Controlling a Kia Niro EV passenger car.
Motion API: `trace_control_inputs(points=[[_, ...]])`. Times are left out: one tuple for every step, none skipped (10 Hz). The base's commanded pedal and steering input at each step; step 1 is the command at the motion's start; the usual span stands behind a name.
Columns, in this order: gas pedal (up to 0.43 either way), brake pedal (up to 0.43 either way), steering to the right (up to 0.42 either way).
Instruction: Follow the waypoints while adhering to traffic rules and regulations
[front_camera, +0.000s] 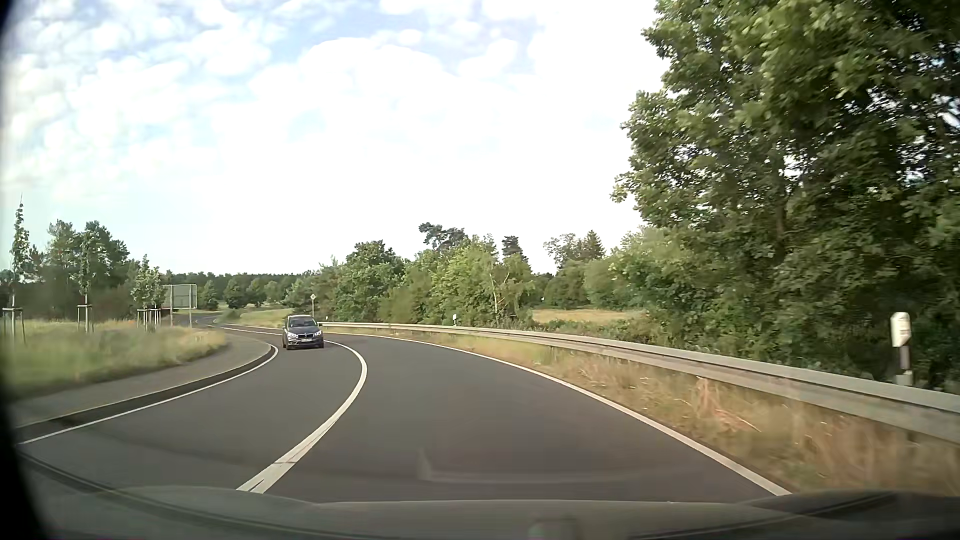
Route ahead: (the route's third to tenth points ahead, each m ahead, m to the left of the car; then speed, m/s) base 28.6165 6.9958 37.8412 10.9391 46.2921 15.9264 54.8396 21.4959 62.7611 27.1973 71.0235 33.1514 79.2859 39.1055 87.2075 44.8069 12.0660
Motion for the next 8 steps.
trace_control_inputs(points=[[0.098,0.03,-0.067],[0.098,0.03,-0.067],[0.098,0.03,-0.067],[0.087,0.024,-0.067],[0.087,0.024,-0.067],[0.087,0.024,-0.068],[0.087,0.024,-0.07],[0.087,0.03,-0.07]])
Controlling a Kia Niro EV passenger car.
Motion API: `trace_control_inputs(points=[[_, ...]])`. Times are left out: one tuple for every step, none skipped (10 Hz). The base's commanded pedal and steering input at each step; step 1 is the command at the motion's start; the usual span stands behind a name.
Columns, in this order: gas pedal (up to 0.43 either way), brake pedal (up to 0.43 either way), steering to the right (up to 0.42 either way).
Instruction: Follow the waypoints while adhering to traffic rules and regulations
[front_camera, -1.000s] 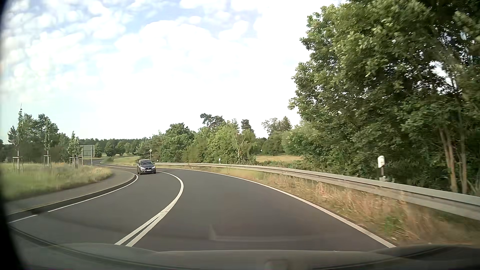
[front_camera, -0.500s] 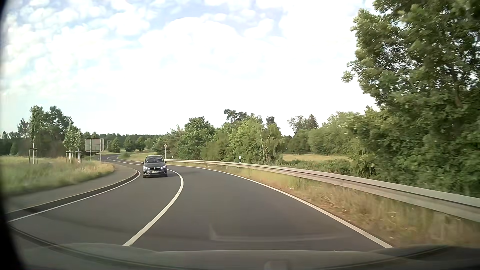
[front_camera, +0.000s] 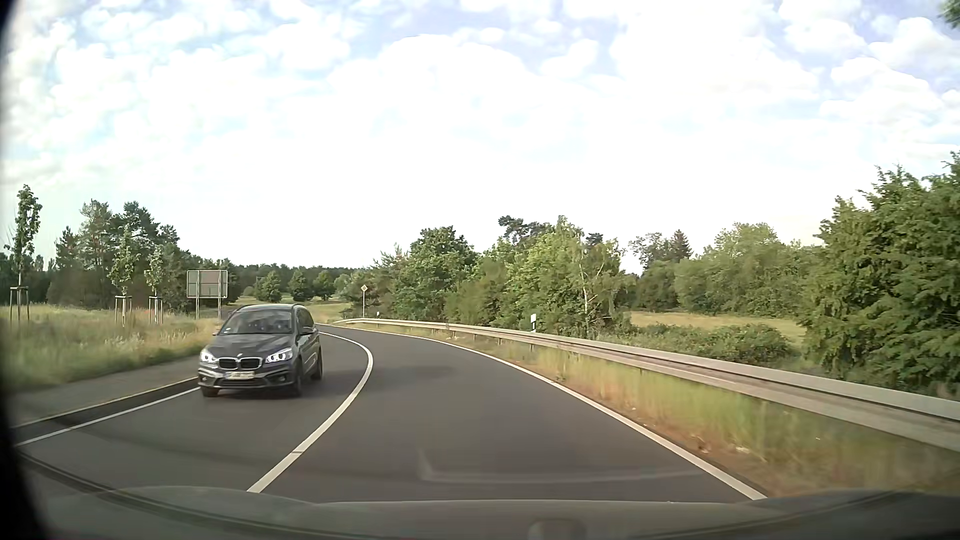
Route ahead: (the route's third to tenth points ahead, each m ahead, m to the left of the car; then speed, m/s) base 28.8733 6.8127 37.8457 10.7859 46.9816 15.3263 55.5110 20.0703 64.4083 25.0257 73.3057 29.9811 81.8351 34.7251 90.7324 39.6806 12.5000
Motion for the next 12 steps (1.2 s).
trace_control_inputs(points=[[0.087,0.03,-0.07],[0.087,0.03,-0.07],[0.087,0.03,-0.069],[0.087,0.024,-0.067],[0.087,0.03,-0.067],[0.087,0.03,-0.066],[0.087,0.03,-0.063],[0.087,0.03,-0.062],[0.087,0.03,-0.061],[0.087,0.03,-0.061],[0.087,0.024,-0.06],[0.087,0.03,-0.059]])
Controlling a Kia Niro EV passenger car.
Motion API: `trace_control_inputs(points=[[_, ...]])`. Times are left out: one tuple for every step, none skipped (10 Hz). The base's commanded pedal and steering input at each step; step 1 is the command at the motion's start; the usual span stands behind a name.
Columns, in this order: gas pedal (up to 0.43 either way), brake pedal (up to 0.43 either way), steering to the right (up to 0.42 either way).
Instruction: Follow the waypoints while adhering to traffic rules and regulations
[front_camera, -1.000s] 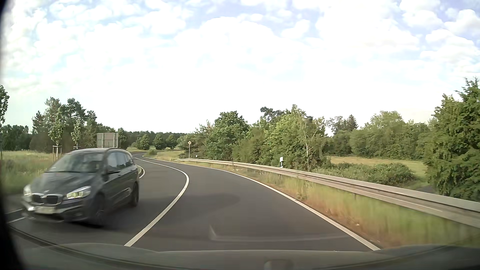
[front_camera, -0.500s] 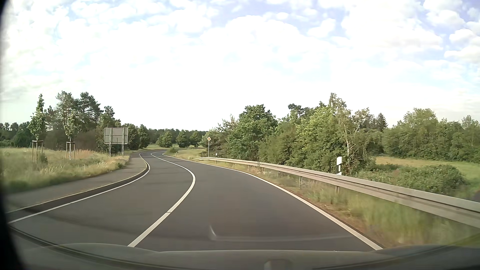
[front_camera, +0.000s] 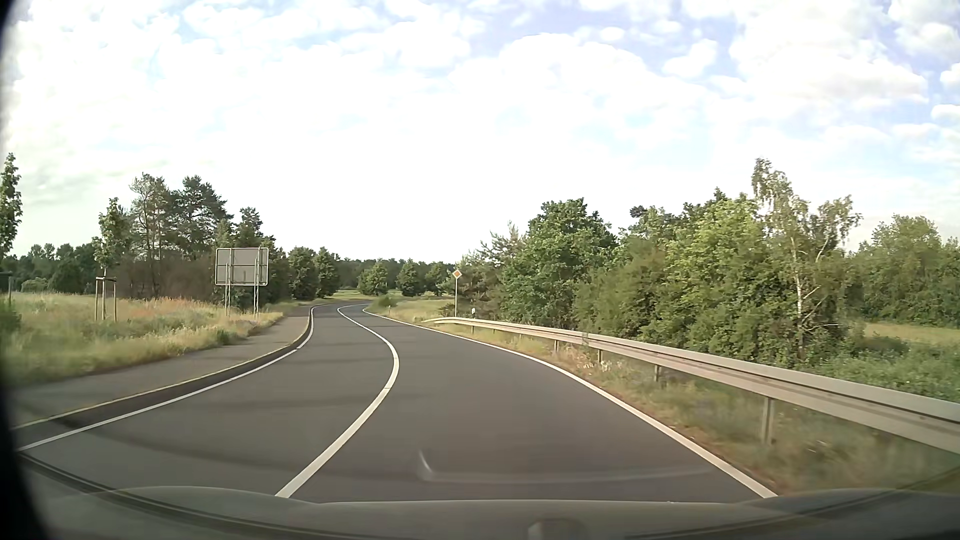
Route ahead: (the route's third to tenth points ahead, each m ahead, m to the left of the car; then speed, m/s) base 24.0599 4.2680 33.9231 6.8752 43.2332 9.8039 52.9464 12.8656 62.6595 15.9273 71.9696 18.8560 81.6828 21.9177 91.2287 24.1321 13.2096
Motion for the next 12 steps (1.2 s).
trace_control_inputs(points=[[0.087,0.024,-0.058],[0.087,0.03,-0.058],[0.087,0.03,-0.057],[0.087,0.03,-0.057],[0.087,0.03,-0.056],[0.087,0.03,-0.054],[0.087,0.03,-0.054],[0.087,0.03,-0.053],[0.087,0.03,-0.053],[0.087,0.03,-0.05],[0.087,0.03,-0.048],[0.087,0.03,-0.045]])
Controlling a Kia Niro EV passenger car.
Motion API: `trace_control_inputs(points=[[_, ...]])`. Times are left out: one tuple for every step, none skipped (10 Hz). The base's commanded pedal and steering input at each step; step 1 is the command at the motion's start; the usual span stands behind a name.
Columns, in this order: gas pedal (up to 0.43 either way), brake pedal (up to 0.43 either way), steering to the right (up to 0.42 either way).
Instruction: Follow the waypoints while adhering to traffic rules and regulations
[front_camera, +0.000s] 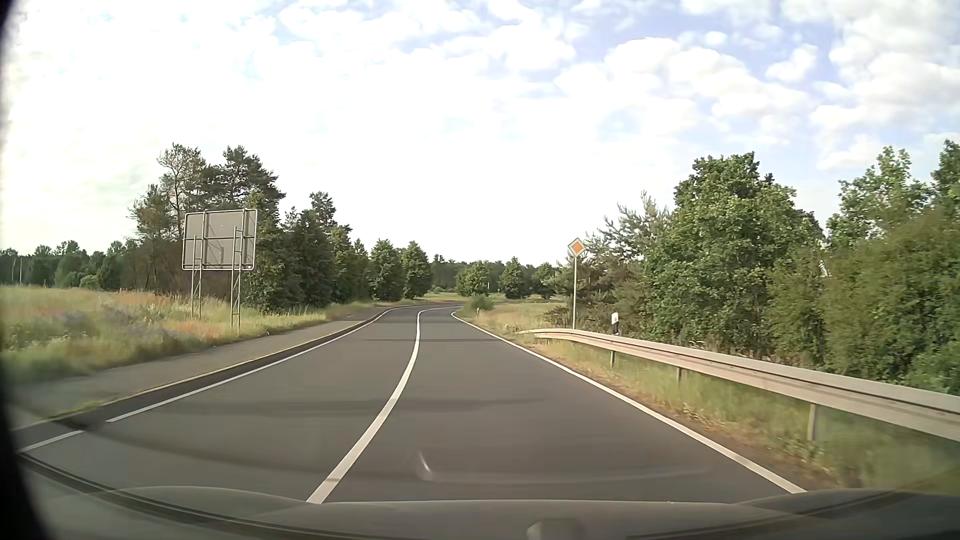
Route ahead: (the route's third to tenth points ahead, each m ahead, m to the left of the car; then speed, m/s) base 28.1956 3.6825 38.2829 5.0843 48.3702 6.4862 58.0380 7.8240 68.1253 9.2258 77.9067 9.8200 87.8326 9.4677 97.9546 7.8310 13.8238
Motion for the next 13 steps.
trace_control_inputs(points=[[0.087,0.03,-0.043],[0.087,0.03,-0.041],[0.087,0.03,-0.039],[0.087,0.03,-0.036],[0.087,0.03,-0.034],[0.087,0.024,-0.033],[0.087,0.024,-0.031],[0.087,0.024,-0.027],[0.087,0.024,-0.024],[0.087,0.03,-0.022],[0.087,0.03,-0.02],[0.079,0.03,-0.019],[0.079,0.03,-0.018]])
